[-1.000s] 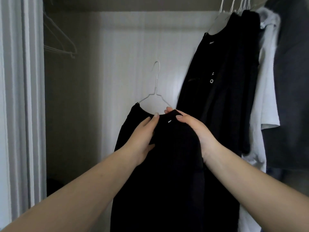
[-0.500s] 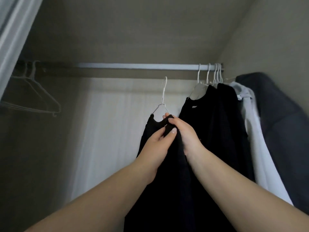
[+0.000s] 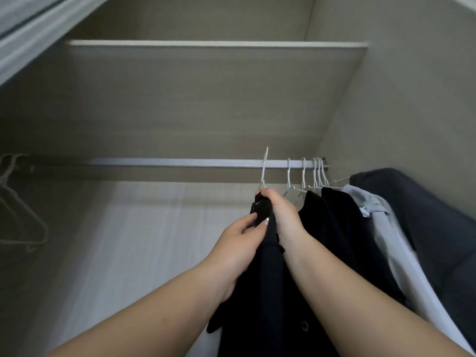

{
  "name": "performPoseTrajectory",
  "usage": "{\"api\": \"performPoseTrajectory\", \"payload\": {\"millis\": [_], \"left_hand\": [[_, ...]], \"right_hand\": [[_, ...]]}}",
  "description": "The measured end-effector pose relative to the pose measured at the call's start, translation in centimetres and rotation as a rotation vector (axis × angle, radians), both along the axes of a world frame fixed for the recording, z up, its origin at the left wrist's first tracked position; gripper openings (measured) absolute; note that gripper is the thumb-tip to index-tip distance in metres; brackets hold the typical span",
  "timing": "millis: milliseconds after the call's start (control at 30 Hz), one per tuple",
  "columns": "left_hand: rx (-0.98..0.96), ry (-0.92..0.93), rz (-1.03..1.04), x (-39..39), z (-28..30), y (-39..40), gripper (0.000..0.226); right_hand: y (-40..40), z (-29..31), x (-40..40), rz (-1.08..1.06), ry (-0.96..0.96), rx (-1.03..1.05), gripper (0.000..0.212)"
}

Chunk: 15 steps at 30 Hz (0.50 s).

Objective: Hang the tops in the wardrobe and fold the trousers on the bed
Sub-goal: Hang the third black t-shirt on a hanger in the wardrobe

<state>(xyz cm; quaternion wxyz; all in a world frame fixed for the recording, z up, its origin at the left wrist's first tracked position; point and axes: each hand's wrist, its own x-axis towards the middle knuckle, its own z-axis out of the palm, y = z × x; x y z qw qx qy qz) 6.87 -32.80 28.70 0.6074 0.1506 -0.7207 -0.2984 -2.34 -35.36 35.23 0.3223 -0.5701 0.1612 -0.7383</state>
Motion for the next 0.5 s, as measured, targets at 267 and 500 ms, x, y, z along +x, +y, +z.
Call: {"api": "performPoseTrajectory", "payload": {"millis": [267, 500], "left_hand": [[-0.006, -0.013, -0.032, -1.2, 1.0, -1.5, 0.027], [0.023, -0.074, -0.006, -2.5, 0.7, -2.4, 0.033]], "right_hand": [[-1.6, 1.9, -1.8, -0.127, 0.004, 0.012, 0.008], [-2.4, 1.5, -3.2, -0.139, -0.047, 0.054, 0.014]]}}
